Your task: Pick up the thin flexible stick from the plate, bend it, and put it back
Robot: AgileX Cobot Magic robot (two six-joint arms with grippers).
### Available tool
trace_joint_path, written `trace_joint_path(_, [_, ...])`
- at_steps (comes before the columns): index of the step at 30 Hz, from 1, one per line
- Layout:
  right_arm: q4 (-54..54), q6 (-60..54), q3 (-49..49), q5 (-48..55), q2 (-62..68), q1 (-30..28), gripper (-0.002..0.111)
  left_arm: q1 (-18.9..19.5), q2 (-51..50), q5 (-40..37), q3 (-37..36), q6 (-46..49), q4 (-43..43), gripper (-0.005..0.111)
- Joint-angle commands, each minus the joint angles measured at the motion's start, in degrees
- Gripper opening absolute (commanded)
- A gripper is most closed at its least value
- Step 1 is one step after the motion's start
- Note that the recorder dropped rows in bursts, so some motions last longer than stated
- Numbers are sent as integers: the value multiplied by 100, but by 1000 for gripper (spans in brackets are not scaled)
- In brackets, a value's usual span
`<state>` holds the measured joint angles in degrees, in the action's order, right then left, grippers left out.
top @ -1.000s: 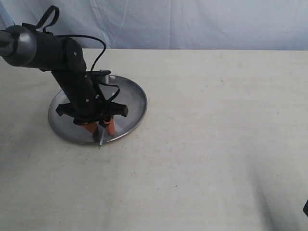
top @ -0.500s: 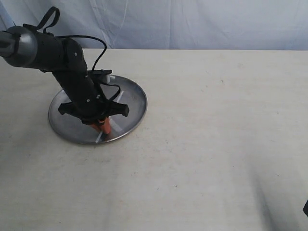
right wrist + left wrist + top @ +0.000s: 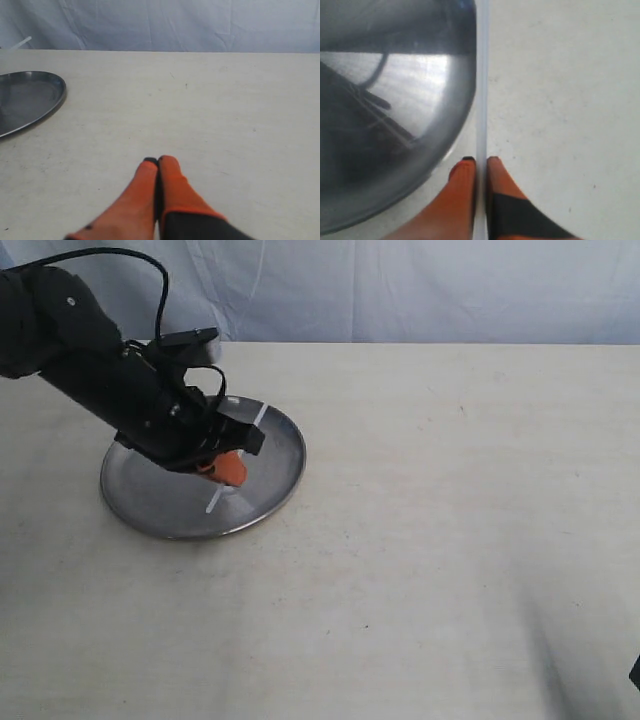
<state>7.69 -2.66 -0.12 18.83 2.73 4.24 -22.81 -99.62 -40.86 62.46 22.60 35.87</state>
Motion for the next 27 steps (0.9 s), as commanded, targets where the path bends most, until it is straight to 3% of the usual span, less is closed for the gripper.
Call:
trace_joint_path(1, [-215, -52, 12, -93, -23, -26, 0, -18, 507, 167, -772, 1557, 1390, 0])
trace_joint_path(6, [-46, -39, 12, -510, -23, -26, 0, -18, 794, -129, -1168, 3138, 2653, 0])
trace_joint_path(7, [494, 48, 12, -999, -23, -16, 0, -18, 806, -337, -1168, 3387, 2853, 0])
trace_joint_path(9, [2599, 168, 12, -2069, -23, -16, 0, -18, 806, -706, -1168, 3939, 3311, 0])
trace_joint_path(12, [4352, 348, 12, -3025, -23, -16, 0, -18, 806, -1041, -1168, 4375, 3674, 0])
trace_joint_path(15, [5694, 1373, 12, -2850, -23, -16, 0, -18, 806, -1198, -1176, 4540, 3787, 0])
trace_joint_path(21, [5541, 1768, -4, -1809, -13, -16, 0, -18, 806, -1345, -1205, 4551, 3821, 0])
trace_joint_path(25, [4490, 1550, -792, -1735, 610, -16, 0, -18, 806, -1356, -1450, 4989, 4177, 0])
trace_joint_path(27, [3684, 1376, -1438, -1203, 1735, -16, 1, -18, 806, -1516, -1493, 5137, 4296, 0])
